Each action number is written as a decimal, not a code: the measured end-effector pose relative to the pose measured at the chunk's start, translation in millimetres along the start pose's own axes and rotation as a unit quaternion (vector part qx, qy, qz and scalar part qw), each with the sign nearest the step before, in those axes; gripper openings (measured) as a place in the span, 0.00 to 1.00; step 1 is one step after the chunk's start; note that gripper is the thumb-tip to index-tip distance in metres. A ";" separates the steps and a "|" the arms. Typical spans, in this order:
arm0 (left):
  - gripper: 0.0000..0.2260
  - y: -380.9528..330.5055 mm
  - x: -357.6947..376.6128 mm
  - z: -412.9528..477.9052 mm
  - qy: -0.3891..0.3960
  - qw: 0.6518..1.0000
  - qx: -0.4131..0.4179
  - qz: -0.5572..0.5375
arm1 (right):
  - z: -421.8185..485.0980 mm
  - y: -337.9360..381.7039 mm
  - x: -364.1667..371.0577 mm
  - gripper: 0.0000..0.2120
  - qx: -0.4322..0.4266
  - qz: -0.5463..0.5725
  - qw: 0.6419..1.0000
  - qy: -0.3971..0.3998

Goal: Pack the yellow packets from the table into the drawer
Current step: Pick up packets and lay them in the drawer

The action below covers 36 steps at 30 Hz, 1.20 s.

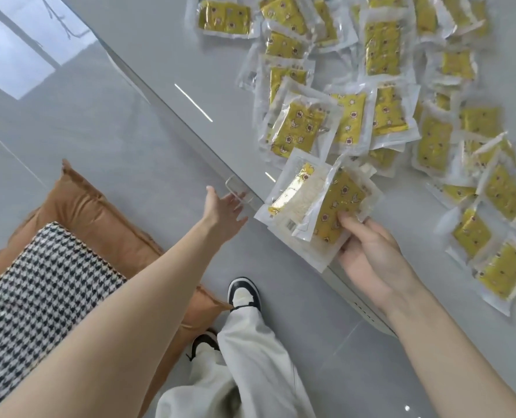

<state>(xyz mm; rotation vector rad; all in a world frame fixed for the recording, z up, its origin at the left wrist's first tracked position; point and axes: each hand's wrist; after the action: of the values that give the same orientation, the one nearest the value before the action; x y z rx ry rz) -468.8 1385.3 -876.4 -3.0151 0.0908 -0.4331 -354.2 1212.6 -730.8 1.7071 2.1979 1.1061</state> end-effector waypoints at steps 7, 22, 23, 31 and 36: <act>0.33 8.3 -4.0 5.8 0.021 0.997 0.015 -0.079 | 5.3 -16.8 3.2 0.11 0.004 -0.008 1.000 0.011; 0.23 30.2 -119.0 -49.3 -0.039 0.996 0.003 -0.077 | -22.1 -72.2 47.6 0.16 0.076 -0.059 0.994 0.048; 0.22 32.3 -127.2 -52.3 -0.042 0.995 0.002 -0.085 | -24.6 -77.7 49.8 0.17 0.082 -0.062 0.993 0.053; 0.26 43.6 -165.2 -74.0 -0.012 0.990 0.004 -0.138 | -39.0 -113.7 54.0 0.16 0.108 -0.048 0.992 0.044; 0.14 50.1 -150.7 -95.2 -0.186 0.976 0.108 -0.019 | -49.1 -120.2 50.8 0.14 0.102 -0.046 0.993 0.028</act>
<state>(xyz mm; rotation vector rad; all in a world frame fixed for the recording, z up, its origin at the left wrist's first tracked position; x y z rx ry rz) -642.4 1338.3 -832.4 -2.8262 -0.0393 0.1178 -490.9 1225.3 -754.6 1.6475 2.4734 0.9459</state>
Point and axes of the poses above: each hand's wrist, its own z-axis towards the middle knuckle, its own x-axis out of the palm, y = z × x, and after that the axes turned 6 degrees about -x, right-handed
